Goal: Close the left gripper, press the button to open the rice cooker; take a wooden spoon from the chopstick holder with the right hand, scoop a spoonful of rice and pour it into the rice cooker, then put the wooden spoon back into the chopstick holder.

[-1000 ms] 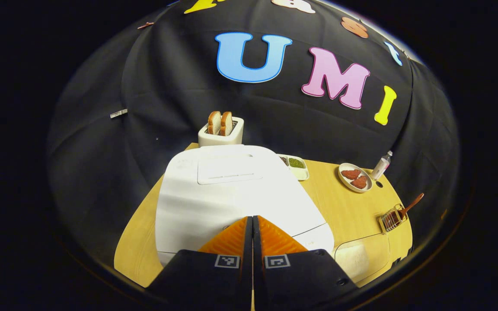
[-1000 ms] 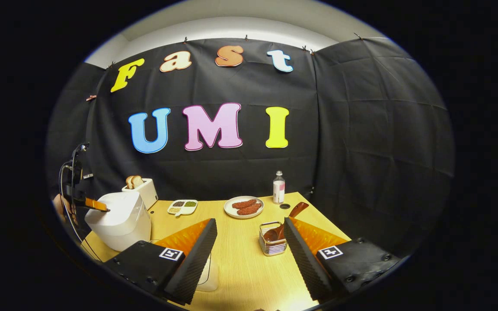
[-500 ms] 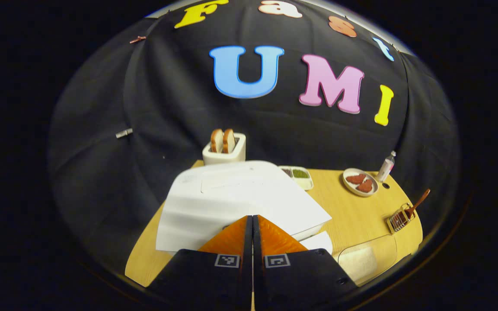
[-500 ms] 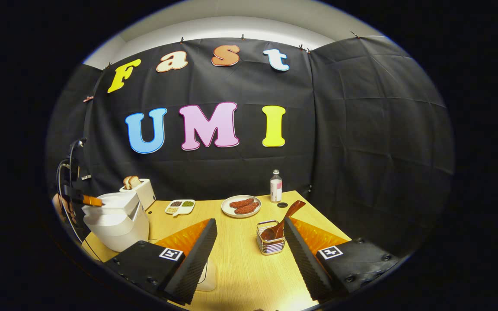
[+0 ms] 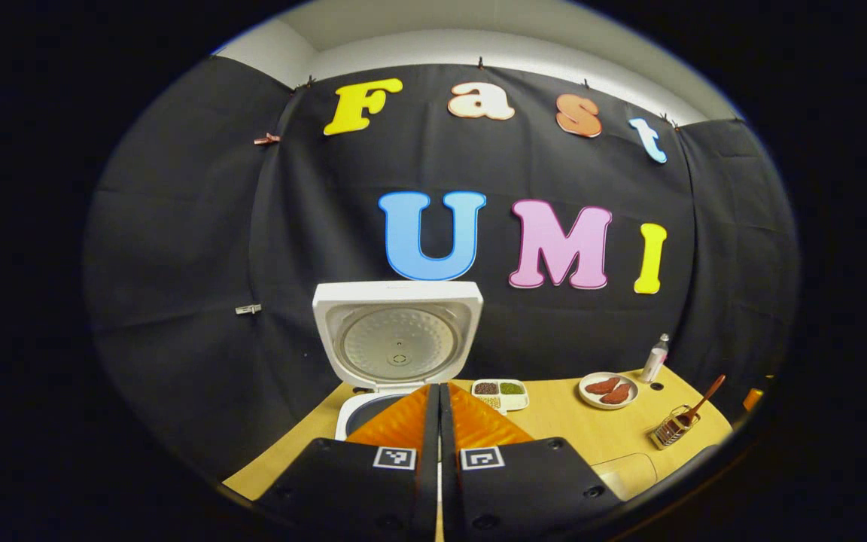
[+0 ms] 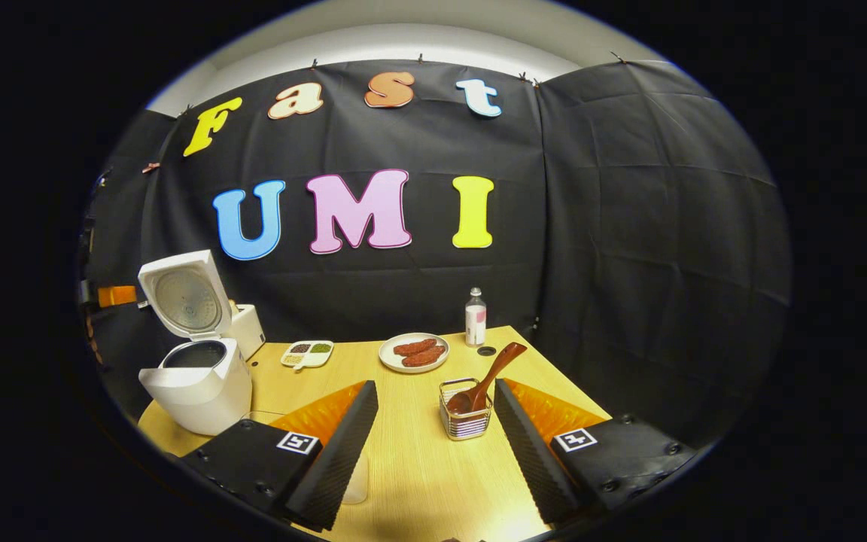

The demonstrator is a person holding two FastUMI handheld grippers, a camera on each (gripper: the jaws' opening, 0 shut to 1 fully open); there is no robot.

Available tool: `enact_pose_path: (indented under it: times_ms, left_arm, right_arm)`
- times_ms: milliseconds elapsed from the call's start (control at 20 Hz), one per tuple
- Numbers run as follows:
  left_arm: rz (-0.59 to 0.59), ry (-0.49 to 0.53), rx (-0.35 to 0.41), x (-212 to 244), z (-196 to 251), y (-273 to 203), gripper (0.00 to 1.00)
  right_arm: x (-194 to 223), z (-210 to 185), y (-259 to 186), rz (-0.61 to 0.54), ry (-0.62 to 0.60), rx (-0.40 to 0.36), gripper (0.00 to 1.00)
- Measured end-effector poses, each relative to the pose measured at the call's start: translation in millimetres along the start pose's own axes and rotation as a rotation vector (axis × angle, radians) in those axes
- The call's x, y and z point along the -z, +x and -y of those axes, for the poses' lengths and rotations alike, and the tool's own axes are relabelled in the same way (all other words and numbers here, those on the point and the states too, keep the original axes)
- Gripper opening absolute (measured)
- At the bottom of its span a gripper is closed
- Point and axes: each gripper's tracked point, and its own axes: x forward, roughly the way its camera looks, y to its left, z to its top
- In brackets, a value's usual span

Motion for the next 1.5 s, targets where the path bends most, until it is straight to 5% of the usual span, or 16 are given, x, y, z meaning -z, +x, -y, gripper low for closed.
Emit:
enact_pose_path:
  times_ms: [400, 550, 650, 750, 800, 900, 1050, 1500]
  left_arm:
    - [-0.057, -0.069, 0.020, 26, 21, -51, 0.09]
    - [-0.067, -0.024, 0.015, 38, 20, -56, 0.14]
    - [-0.070, 0.006, 0.018, 39, 24, -58, 0.20]
    - [-0.069, 0.015, 0.027, 38, 32, -59, 0.40]
    - [-0.073, 0.019, 0.020, 39, 34, -59, 0.70]
    - [-0.083, 0.011, 0.010, 42, 41, -56, 0.85]
    - [-0.087, -0.008, 0.009, 42, 56, -52, 0.98]
    - [-0.165, 0.012, -0.074, 64, 83, -45, 0.99]
  right_arm:
    - [-28, 13, 36, 0.019, -0.022, 0.001, 0.98]
    - [-26, 29, 55, -0.005, -0.017, 0.026, 0.98]
    - [-20, 39, 69, -0.030, -0.004, 0.036, 0.98]
    - [-11, 50, 82, -0.062, 0.009, 0.043, 0.98]
    - [-6, 54, 90, -0.076, 0.019, 0.046, 0.98]
    - [5, 56, 104, -0.102, 0.024, 0.025, 0.98]
    - [25, 67, 128, -0.154, 0.008, 0.015, 0.98]
    - [87, 90, 196, -0.310, 0.073, 0.015, 0.99]
